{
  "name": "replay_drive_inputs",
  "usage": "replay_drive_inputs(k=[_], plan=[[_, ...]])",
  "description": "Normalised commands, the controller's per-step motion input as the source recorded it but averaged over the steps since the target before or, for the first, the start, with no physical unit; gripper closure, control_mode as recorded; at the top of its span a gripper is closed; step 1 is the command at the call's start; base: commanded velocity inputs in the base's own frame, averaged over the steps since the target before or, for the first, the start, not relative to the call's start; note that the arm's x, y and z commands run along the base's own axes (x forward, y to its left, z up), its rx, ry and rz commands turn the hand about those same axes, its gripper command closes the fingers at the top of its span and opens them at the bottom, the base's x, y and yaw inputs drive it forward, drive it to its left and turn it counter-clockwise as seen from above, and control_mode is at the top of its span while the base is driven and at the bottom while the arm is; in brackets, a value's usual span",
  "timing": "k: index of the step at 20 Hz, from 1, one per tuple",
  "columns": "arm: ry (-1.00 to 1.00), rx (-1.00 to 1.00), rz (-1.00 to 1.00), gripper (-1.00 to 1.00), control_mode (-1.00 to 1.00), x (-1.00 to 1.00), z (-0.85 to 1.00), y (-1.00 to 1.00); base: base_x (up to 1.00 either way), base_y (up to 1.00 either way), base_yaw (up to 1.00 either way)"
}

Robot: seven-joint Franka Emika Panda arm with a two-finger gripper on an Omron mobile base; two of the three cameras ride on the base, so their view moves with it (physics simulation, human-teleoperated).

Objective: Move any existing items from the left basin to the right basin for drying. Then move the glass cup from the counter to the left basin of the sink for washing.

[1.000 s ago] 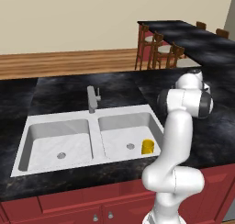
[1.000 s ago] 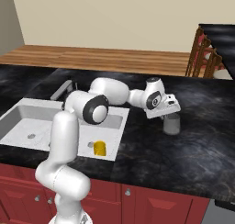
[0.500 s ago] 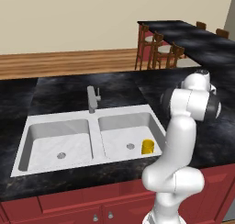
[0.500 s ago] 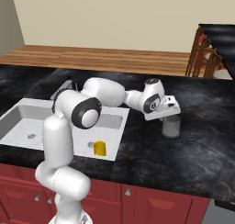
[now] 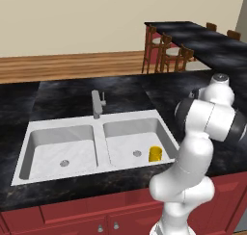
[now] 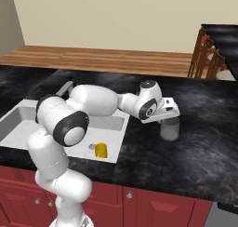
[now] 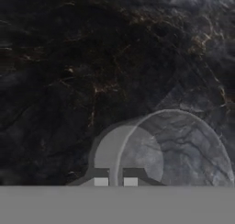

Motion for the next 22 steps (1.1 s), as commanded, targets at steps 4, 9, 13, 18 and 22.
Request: replay_drive_inputs(k=[4, 9, 13, 18, 22], plan=[[-0.11, 0.0, 0.0, 1.0, -1.0, -0.6, 0.17, 0.07, 0.0, 0.0, 0.0], [-0.07, 0.0, 0.0, 1.0, -1.0, -0.53, 0.09, 0.22, 0.0, 0.0, 0.0], [-0.04, 0.0, 0.05, 1.0, -1.0, -0.52, 0.01, 0.32, 0.0, 0.0, 0.0], [-0.01, 0.0, 0.17, 1.0, -1.0, -0.44, 0.11, 0.6, 0.0, 0.0, 0.0], [-0.01, 0.0, 0.28, 1.0, -1.0, -0.45, 0.17, 0.7, 0.0, 0.0, 0.0]])
